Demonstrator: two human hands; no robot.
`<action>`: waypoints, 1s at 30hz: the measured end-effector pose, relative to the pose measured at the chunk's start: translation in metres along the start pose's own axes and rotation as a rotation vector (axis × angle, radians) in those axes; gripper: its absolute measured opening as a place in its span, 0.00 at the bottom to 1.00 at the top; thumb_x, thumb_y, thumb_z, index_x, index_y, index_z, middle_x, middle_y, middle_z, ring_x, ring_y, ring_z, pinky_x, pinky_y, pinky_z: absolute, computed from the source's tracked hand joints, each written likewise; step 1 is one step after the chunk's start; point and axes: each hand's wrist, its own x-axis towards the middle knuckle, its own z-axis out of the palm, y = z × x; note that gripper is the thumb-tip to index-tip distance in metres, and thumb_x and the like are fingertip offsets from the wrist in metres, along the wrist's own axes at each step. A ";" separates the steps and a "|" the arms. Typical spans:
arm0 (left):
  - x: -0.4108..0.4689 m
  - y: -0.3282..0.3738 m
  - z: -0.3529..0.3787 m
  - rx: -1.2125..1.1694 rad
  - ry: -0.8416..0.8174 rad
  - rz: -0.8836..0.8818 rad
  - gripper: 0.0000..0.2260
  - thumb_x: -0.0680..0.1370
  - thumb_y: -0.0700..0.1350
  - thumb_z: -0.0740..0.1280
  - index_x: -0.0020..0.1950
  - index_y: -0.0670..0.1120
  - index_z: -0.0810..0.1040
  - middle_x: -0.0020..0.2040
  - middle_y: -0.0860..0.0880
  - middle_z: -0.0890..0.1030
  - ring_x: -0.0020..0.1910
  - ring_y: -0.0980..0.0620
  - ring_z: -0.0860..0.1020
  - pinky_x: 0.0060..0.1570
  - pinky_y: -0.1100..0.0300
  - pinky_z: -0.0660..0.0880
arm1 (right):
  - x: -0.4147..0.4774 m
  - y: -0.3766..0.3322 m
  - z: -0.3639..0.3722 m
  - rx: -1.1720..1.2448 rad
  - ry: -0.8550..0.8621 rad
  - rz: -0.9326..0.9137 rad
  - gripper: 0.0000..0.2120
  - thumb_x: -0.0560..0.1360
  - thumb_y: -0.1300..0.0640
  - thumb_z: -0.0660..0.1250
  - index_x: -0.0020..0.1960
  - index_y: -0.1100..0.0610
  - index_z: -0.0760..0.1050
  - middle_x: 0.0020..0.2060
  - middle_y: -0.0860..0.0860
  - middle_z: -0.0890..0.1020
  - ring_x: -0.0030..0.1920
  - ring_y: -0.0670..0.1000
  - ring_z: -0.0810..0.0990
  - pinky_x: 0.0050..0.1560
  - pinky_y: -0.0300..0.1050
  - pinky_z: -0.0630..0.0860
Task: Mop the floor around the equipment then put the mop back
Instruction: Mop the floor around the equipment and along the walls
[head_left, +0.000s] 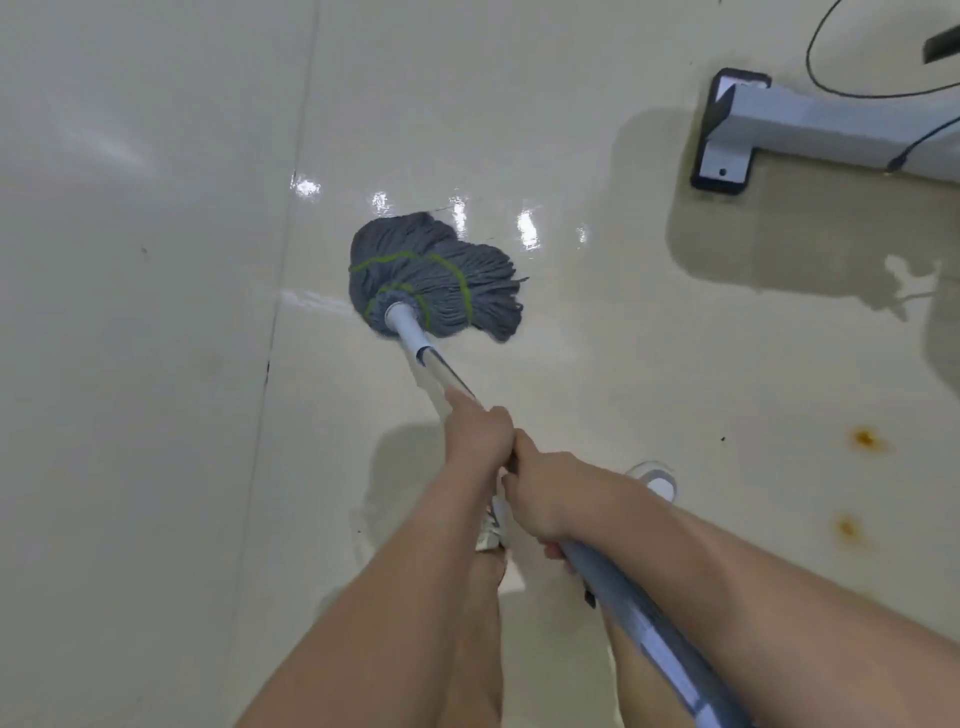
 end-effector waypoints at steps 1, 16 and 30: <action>0.007 -0.013 -0.018 -0.032 0.035 -0.024 0.27 0.76 0.41 0.58 0.75 0.40 0.56 0.66 0.37 0.73 0.62 0.37 0.75 0.62 0.45 0.75 | 0.007 -0.018 0.006 -0.074 -0.036 -0.015 0.25 0.79 0.63 0.55 0.74 0.54 0.55 0.47 0.60 0.77 0.28 0.53 0.68 0.25 0.46 0.69; -0.007 -0.045 0.043 0.287 -0.002 -0.072 0.35 0.81 0.45 0.58 0.78 0.33 0.41 0.70 0.34 0.70 0.66 0.38 0.74 0.58 0.53 0.72 | 0.003 0.069 0.024 0.151 0.039 -0.025 0.11 0.79 0.50 0.52 0.54 0.46 0.72 0.33 0.55 0.75 0.22 0.54 0.71 0.25 0.42 0.72; -0.149 0.003 0.382 0.703 -0.271 0.276 0.38 0.81 0.49 0.58 0.79 0.35 0.37 0.74 0.38 0.64 0.70 0.40 0.69 0.65 0.51 0.68 | -0.122 0.401 0.011 0.801 0.277 0.127 0.13 0.82 0.43 0.53 0.62 0.39 0.72 0.22 0.51 0.71 0.21 0.51 0.69 0.23 0.38 0.67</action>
